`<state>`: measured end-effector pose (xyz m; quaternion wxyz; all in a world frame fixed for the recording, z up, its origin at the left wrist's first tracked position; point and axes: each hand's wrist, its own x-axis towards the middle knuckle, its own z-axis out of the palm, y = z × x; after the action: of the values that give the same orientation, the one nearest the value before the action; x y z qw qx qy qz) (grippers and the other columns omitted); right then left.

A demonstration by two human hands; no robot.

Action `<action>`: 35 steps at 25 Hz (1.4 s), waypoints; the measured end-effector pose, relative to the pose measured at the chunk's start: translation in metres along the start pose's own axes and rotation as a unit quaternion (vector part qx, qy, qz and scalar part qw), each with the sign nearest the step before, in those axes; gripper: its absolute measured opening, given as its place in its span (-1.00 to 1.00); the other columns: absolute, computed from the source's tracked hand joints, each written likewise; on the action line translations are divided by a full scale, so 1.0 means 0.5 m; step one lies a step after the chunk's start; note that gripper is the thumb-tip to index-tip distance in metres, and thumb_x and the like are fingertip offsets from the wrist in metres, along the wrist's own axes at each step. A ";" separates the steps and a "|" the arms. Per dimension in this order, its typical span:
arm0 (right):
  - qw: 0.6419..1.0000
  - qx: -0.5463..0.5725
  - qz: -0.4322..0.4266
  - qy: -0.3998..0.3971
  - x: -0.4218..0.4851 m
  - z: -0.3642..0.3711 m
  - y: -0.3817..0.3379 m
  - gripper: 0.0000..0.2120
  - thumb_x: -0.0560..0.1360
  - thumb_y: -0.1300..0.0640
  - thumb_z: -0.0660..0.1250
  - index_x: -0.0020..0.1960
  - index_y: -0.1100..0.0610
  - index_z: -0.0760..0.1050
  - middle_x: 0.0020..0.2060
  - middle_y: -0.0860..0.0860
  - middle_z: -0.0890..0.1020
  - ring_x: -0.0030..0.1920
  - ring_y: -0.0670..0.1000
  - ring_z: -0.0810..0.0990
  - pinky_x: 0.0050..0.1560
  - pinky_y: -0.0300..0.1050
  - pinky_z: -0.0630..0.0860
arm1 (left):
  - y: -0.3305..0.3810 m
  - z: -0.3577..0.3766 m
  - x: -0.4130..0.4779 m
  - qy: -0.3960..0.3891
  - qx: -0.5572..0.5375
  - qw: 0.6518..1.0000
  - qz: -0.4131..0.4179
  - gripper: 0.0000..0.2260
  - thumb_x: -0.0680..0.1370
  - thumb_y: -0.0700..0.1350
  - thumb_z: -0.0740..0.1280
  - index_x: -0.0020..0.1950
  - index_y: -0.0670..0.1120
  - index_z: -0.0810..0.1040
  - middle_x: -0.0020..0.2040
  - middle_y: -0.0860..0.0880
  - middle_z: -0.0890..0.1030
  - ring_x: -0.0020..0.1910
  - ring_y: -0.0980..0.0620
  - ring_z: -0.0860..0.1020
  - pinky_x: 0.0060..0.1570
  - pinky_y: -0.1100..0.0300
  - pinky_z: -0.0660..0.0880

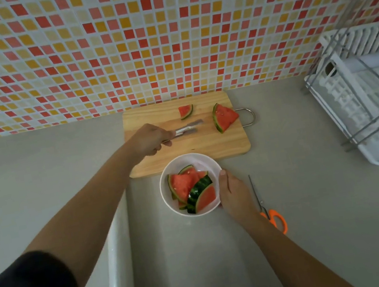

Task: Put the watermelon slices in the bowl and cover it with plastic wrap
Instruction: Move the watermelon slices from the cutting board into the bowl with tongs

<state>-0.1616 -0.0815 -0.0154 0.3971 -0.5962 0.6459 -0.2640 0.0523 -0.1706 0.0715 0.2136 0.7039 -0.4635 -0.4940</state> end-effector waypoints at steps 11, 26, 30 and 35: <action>1.000 0.010 -0.020 0.009 0.006 0.008 0.018 -0.66 0.62 0.04 -0.03 -0.15 0.07 0.46 -0.32 0.03 0.57 -0.29 -0.01 0.57 -0.28 -0.11 0.50 | 0.066 0.097 0.147 0.042 0.066 0.997 -0.023 -0.82 0.43 -0.08 0.41 -0.28 -0.17 0.57 -0.42 -0.03 0.43 -0.53 0.05 0.28 -0.55 0.26 0.22; 0.999 -0.006 -0.032 0.019 0.005 0.008 0.016 -0.68 0.61 0.05 -0.02 -0.23 0.02 0.39 -0.42 -0.13 0.45 -0.36 -0.17 0.45 -0.32 -0.21 0.25 | 0.043 -0.002 0.093 0.127 0.323 0.938 0.024 -0.74 0.47 -0.09 0.28 -0.14 -0.26 0.65 -0.30 -0.12 0.55 -0.33 -0.05 0.48 -0.44 0.19 0.37; 0.999 -0.002 -0.033 0.019 0.007 0.008 0.019 -0.67 0.61 0.03 -0.02 -0.25 0.00 0.39 -0.40 -0.10 0.49 -0.35 -0.13 0.49 -0.35 -0.24 0.33 | -0.004 -0.047 0.055 0.151 0.292 0.944 0.036 -0.76 0.48 -0.04 0.31 -0.17 -0.18 0.67 -0.26 -0.08 0.58 -0.21 -0.08 0.53 -0.30 0.18 0.42; 1.000 -0.001 -0.019 0.021 0.006 0.007 0.017 -0.64 0.60 -0.01 -0.01 -0.35 -0.11 0.31 -0.43 -0.16 0.46 -0.38 -0.28 0.47 -0.39 -0.48 0.33 | -0.062 -0.046 0.024 0.118 0.154 0.981 0.014 -0.84 0.51 -0.01 0.36 -0.14 -0.07 0.67 -0.16 0.01 0.64 -0.13 0.01 0.51 -0.07 0.16 0.41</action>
<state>-0.1633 -0.0828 -0.0247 0.3776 -0.6029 0.6431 -0.2835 0.0874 -0.1695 0.0517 0.1626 0.7754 -0.5152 -0.3268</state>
